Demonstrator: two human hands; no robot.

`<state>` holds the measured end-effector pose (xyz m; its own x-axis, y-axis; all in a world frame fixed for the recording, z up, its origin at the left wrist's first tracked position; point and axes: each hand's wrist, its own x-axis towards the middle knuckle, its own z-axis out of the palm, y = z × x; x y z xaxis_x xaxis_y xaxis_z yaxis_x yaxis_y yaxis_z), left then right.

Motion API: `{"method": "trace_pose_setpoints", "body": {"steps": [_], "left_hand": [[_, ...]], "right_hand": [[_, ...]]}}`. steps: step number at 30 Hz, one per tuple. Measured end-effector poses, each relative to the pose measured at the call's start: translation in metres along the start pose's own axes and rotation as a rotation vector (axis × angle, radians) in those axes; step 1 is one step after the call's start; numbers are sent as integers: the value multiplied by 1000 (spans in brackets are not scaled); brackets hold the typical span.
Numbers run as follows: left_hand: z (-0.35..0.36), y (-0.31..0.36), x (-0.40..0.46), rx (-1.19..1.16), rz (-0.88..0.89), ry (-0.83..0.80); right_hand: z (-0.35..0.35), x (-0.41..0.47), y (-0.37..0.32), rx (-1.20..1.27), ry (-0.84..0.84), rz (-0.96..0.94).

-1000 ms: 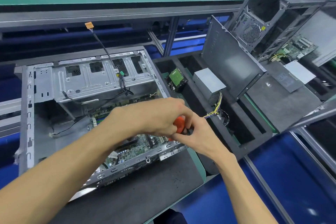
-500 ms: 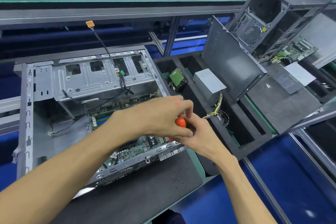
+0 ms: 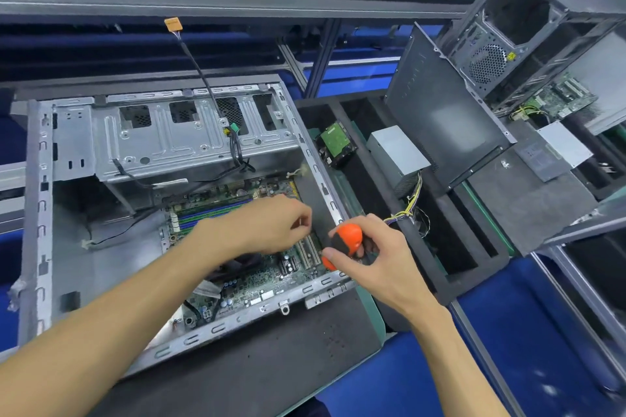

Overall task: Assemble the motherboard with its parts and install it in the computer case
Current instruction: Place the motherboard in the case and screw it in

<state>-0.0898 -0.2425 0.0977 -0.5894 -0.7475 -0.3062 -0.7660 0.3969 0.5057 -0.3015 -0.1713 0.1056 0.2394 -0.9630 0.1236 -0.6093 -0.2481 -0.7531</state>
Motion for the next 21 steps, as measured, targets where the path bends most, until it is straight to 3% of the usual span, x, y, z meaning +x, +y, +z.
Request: {"method": "trace_pose_setpoints", "body": {"steps": [9,21], "left_hand": [[19,-18,4,3,-12,-108],[22,-22,6,2,-33,-109]], "right_hand": [[-5,7,-6,-82,-89,25],[-5,5,-5,-91,-31,-9]]}}
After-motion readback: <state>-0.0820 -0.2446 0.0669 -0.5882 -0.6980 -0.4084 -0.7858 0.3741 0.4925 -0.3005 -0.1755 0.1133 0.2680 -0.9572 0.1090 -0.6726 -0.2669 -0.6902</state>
